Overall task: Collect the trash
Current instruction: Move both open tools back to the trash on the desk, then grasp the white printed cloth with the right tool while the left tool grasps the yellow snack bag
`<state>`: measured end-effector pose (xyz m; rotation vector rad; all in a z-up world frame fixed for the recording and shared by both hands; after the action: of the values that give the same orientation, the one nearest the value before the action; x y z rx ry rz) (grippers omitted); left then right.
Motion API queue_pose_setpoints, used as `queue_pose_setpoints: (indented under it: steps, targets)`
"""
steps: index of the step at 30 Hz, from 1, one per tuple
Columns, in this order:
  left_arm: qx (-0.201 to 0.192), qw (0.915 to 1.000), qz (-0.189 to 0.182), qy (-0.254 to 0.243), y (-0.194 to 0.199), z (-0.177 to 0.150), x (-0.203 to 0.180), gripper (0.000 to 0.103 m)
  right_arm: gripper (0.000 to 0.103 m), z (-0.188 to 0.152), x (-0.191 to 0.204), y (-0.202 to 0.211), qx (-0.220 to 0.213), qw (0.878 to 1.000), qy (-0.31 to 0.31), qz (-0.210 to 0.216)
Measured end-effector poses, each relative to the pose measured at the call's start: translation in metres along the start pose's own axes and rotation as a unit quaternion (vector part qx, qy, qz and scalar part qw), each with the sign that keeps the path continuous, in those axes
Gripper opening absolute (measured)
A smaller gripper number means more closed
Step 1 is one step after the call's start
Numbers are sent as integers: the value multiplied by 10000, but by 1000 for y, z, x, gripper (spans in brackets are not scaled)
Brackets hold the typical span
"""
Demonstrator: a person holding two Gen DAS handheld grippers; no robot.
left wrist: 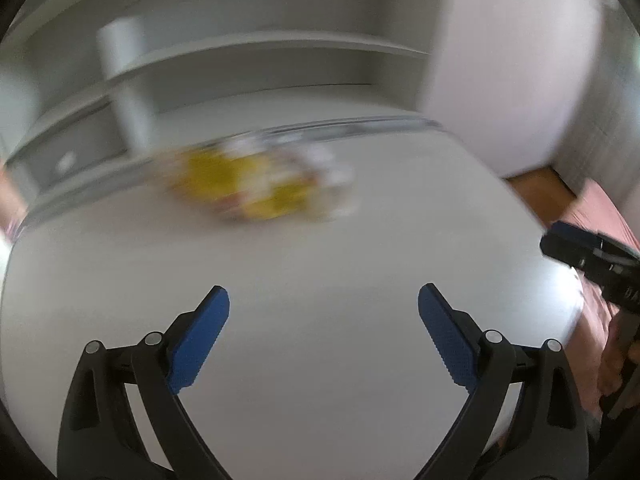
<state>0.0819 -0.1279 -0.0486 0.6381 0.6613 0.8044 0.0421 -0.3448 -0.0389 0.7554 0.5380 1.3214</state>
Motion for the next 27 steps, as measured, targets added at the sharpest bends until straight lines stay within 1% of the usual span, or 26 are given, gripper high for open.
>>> queue_pose_setpoints:
  steps: [3, 5, 6, 9, 12, 13, 14, 16, 18, 19, 20, 21, 23, 25, 27]
  targets:
    - [-101, 9980, 289, 554, 21, -13, 48, 92, 70, 33, 52, -25, 10, 9988, 452, 210]
    - [-145, 9964, 387, 737, 31, -18, 69, 93, 70, 57, 84, -43, 56, 9975, 627, 328]
    - [-169, 9950, 485, 852, 37, -23, 81, 92, 70, 65, 93, -49, 69, 9971, 661, 358]
    - [-201, 9928, 588, 1023, 53, -30, 108, 93, 69, 93, 126, -76, 71, 9957, 875, 296]
    - [-210, 9915, 668, 1101, 58, -33, 123, 92, 68, 106, 153, -103, 175, 9929, 1162, 161]
    - [-215, 9912, 684, 1116, 59, -33, 127, 92, 67, 106, 161, -111, 263, 9915, 1261, 182]
    - [-218, 9911, 679, 1120, 61, -33, 128, 92, 63, 105, 167, -115, 311, 9906, 1311, 214]
    - [-209, 9914, 673, 1102, 59, -31, 133, 93, 61, 102, 180, -124, 398, 9878, 1487, 250]
    - [-191, 9916, 683, 1081, 56, -26, 137, 93, 55, 97, 189, -129, 437, 9858, 1601, 243]
    - [-181, 9918, 666, 1074, 53, -23, 139, 93, 45, 95, 192, -131, 464, 9849, 1649, 258]
    - [-178, 9921, 647, 1064, 50, -18, 141, 93, 27, 92, 195, -134, 529, 9836, 1707, 249]
    - [-179, 9921, 649, 1060, 49, -14, 140, 93, 18, 90, 196, -134, 547, 9840, 1677, 254]
    - [-192, 9927, 618, 1016, 47, -8, 138, 92, 13, 88, 193, -122, 360, 9861, 1583, 346]
    - [-221, 9937, 540, 958, 43, 3, 135, 93, 13, 89, 184, -99, 76, 9890, 1391, 505]
    - [-248, 9947, 431, 901, 37, 14, 129, 93, 13, 93, 166, -70, -201, 9918, 1084, 647]
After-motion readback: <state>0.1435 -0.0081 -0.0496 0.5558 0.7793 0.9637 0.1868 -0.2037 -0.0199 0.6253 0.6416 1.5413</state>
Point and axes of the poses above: each gripper's, at about its wrist camera, not at the fingertips, and y roughly against the way its jaws point, x to its left, z to its top, the point moved 2 cm from there along -y, roughly the way its jaws point, and after that the axes turned 15 degrees about -z, right-handed, at the moved point
